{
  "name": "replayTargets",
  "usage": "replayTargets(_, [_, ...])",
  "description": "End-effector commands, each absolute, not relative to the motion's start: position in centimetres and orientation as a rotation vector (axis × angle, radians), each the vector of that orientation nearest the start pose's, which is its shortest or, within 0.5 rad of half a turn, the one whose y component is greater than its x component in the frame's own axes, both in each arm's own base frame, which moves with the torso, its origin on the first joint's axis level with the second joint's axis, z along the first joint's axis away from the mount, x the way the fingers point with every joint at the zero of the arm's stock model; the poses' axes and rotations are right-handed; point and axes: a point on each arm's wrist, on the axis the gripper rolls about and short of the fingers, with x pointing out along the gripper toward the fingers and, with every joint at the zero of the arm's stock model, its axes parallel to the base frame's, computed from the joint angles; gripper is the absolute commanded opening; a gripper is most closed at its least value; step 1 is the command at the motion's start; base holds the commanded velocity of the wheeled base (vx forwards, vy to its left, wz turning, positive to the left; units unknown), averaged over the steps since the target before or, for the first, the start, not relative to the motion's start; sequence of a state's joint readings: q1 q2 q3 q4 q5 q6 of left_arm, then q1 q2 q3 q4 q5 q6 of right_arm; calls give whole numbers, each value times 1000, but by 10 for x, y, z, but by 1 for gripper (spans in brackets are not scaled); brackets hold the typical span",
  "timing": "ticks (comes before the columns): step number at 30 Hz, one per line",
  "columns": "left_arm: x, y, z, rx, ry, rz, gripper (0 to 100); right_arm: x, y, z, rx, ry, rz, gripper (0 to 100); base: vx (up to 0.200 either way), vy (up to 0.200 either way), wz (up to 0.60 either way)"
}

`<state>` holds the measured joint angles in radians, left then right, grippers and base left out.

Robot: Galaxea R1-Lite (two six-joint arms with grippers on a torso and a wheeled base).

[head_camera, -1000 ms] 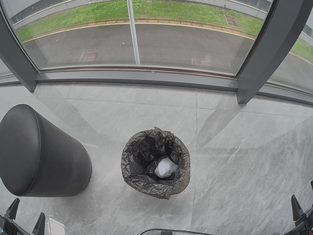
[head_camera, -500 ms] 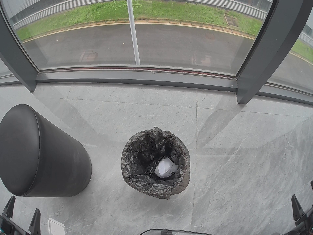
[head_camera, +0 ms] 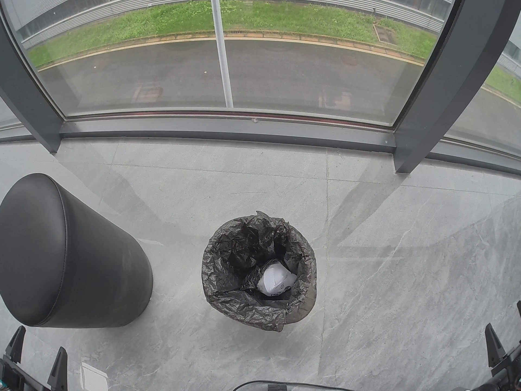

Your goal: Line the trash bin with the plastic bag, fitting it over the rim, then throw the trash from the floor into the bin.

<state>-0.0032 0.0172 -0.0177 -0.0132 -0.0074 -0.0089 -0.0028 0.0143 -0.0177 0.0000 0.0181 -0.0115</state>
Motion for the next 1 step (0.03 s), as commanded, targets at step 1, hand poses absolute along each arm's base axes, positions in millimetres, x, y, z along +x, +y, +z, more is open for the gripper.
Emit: replayTargets(1, [-23,0,77,-9,-12,-11,100,-23,0,76,-12,1,15,100,0,0,0])
